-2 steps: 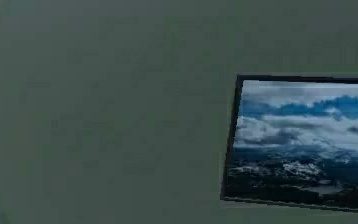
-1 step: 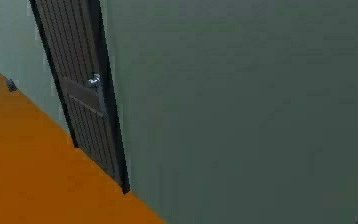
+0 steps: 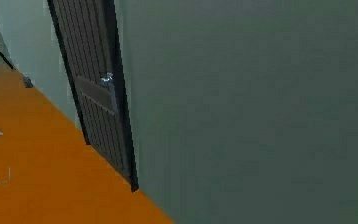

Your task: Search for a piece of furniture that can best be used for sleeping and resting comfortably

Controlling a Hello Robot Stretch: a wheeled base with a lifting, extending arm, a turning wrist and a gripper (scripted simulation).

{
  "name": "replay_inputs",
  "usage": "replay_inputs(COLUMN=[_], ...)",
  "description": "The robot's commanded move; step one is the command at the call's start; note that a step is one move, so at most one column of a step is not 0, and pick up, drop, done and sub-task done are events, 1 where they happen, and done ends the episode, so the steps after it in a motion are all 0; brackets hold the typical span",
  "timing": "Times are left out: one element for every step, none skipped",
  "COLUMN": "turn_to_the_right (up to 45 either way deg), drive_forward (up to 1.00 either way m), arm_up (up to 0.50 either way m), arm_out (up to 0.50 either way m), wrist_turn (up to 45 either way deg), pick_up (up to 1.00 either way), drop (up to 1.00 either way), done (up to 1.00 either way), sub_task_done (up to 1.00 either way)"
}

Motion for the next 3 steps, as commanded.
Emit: replay_inputs(turn_to_the_right=[0.0,45.0,45.0], drive_forward=[0.20,0.00,0.00], arm_up=[0.00,0.00,0.00], arm_out=[0.00,0.00,0.00], wrist_turn=[0.0,0.0,0.0], pick_up=[0.00,0.00,0.00], drop=[0.00,0.00,0.00], done=[0.00,0.00,0.00], sub_task_done=[0.00,0.00,0.00])
